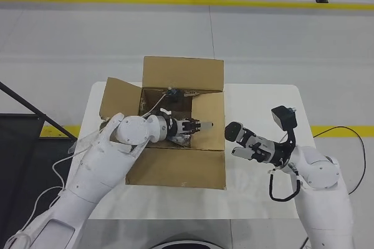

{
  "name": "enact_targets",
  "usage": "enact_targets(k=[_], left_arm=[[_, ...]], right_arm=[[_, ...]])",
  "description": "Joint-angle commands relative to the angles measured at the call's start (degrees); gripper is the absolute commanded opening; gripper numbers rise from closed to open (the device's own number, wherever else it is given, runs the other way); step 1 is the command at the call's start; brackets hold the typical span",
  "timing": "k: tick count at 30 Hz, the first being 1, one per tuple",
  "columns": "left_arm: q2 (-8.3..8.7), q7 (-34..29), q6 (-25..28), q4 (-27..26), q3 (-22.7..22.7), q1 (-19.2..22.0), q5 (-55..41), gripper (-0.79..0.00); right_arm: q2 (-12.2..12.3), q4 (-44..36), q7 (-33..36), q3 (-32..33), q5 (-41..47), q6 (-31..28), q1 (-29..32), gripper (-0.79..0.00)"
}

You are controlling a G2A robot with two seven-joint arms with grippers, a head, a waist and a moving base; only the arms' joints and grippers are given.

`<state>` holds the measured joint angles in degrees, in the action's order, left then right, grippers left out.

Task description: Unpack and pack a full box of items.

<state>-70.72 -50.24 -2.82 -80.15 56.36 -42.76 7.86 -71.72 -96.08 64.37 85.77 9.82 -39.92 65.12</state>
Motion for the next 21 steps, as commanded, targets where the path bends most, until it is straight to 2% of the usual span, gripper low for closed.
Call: enact_targets(k=[1,10,18,21], left_arm=[[-0.25,0.2,0.6,1.3,-0.4,0.5,-1.1,0.000],[-0.27,-1.3,3.1,2.4,1.3,1.1,-5.4,0.000],[0.32,-2.0,2.0,-3.3,3.6,0.2,-6.2,0.000],[0.39,-1.0,1.4,-6.4,3.9,-0.3,-5.9,0.000]], right_arm=[[0.0,0.0,0.0,0.0,0.0,0.0,0.0,0.000],[0.0,0.0,0.0,0.0,0.0,0.0,0.0,0.000],[0.0,0.0,0.0,0.0,0.0,0.0,0.0,0.000],[0.2,-1.3,-2.4,0.8,-0.8,0.5,1.1,0.000]])
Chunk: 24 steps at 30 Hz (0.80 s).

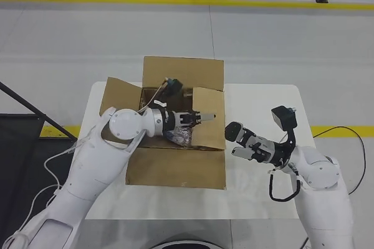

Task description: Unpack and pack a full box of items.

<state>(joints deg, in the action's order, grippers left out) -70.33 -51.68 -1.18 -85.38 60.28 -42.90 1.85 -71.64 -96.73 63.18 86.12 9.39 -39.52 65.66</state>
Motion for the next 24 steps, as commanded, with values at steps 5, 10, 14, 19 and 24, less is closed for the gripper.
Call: enact_targets(k=[5,10,14,19,24], left_arm=[[-0.49,3.1,-1.6,-5.1,-1.8,0.2,0.6,0.000],[-1.76,6.9,-2.5,-5.0,-5.9,2.5,1.3,0.000],[-3.06,9.3,-2.8,-3.2,-9.7,4.7,1.2,0.000],[-4.89,11.8,-2.7,0.3,-14.1,7.5,0.9,0.000],[-6.81,12.8,-3.1,4.6,-18.0,10.2,0.3,0.000]], right_arm=[[1.0,-3.5,-3.6,4.8,-0.1,-1.0,4.3,0.000],[1.9,-6.4,-5.9,11.0,1.3,-2.7,9.7,0.000],[2.6,-7.9,-7.3,16.1,2.9,-4.0,14.5,0.000],[3.2,-8.4,-8.5,20.4,5.0,-5.9,19.4,0.000],[3.7,-8.0,-9.1,22.3,6.6,-7.6,22.5,0.000]])
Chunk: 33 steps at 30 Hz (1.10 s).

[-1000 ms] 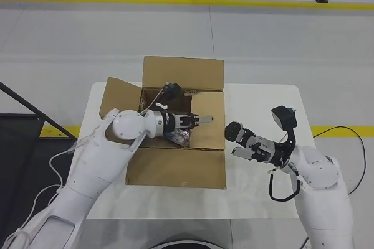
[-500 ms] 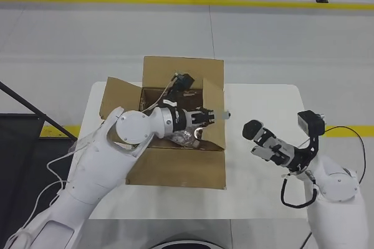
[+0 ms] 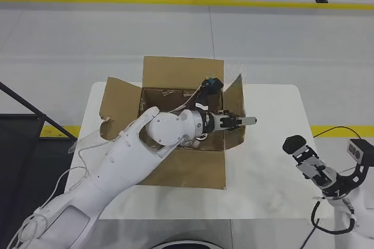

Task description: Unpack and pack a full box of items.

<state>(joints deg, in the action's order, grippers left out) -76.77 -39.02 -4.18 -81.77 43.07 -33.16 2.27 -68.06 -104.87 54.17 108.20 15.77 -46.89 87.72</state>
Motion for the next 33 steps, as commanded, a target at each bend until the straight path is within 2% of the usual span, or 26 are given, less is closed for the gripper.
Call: enact_targets(k=[1,10,19,22,26,33], left_arm=[[-0.74,0.1,-0.3,1.8,-1.4,1.0,-0.2,0.000],[-3.01,-0.3,-1.5,7.3,-4.1,3.7,-1.0,0.000],[-3.53,-0.7,-0.9,7.3,-2.7,3.6,-1.0,0.000],[-2.86,-0.9,-0.5,4.5,0.1,2.5,-1.1,0.000],[-0.93,-2.8,-0.8,-2.2,6.0,-0.7,0.6,0.000],[3.27,-6.8,-2.9,-19.0,21.4,-11.1,5.2,0.000]], right_arm=[[0.2,0.2,-0.2,0.4,0.4,-0.5,0.9,0.000],[0.9,1.4,-0.9,0.4,1.1,-2.0,2.4,0.000],[1.6,1.5,-1.4,-1.1,-0.2,-0.5,0.7,0.000],[1.9,0.2,-1.5,-1.3,-1.8,0.9,-0.2,0.000],[2.4,-3.5,-1.4,-1.6,-5.0,4.2,-1.9,0.000],[3.2,-10.0,0.0,-5.1,-11.6,12.7,-8.0,0.000]])
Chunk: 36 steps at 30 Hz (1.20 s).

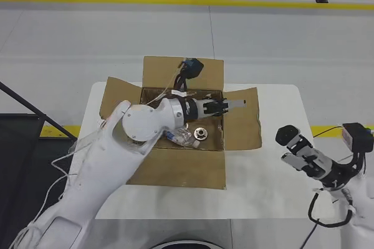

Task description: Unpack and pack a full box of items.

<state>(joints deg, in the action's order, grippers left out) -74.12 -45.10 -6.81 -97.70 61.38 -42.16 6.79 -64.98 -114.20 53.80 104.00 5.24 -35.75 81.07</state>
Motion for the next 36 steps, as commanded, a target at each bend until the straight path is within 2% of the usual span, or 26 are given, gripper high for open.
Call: enact_targets(k=[1,5,10,16,21,26,28,36], left_arm=[[1.17,-1.4,-0.4,-5.3,5.5,-3.9,1.2,0.000],[3.01,-3.5,-0.2,-12.4,15.6,-11.2,2.4,0.000],[4.54,-3.8,1.6,-17.1,28.2,-19.9,0.7,0.000],[5.52,-2.7,5.6,-18.6,41.9,-30.4,-4.4,0.000],[5.77,-1.6,10.3,-18.0,50.6,-38.0,-10.9,0.000],[5.82,-0.7,14.6,-17.1,55.8,-43.6,-15.6,0.000],[5.84,-0.9,15.7,-16.9,56.5,-44.6,-16.5,0.000],[5.84,-0.9,15.7,-16.9,56.5,-44.6,-16.5,0.000]], right_arm=[[0.2,-1.3,0.8,-2.0,-2.3,3.0,-2.8,0.000],[0.5,-1.9,2.7,-8.4,-6.9,8.8,-9.9,0.000],[0.3,1.5,3.9,-18.3,-14.5,16.0,-21.0,0.000],[-0.8,9.4,5.6,-32.5,-25.4,24.1,-34.2,0.000],[-2.9,17.4,6.1,-45.1,-31.0,27.8,-43.4,0.000],[-5.8,25.7,4.0,-55.2,-33.3,31.8,-50.8,0.000],[-6.0,26.2,3.9,-55.7,-33.2,31.9,-51.2,0.000],[-6.0,26.2,3.9,-55.7,-33.2,31.9,-51.2,0.000]])
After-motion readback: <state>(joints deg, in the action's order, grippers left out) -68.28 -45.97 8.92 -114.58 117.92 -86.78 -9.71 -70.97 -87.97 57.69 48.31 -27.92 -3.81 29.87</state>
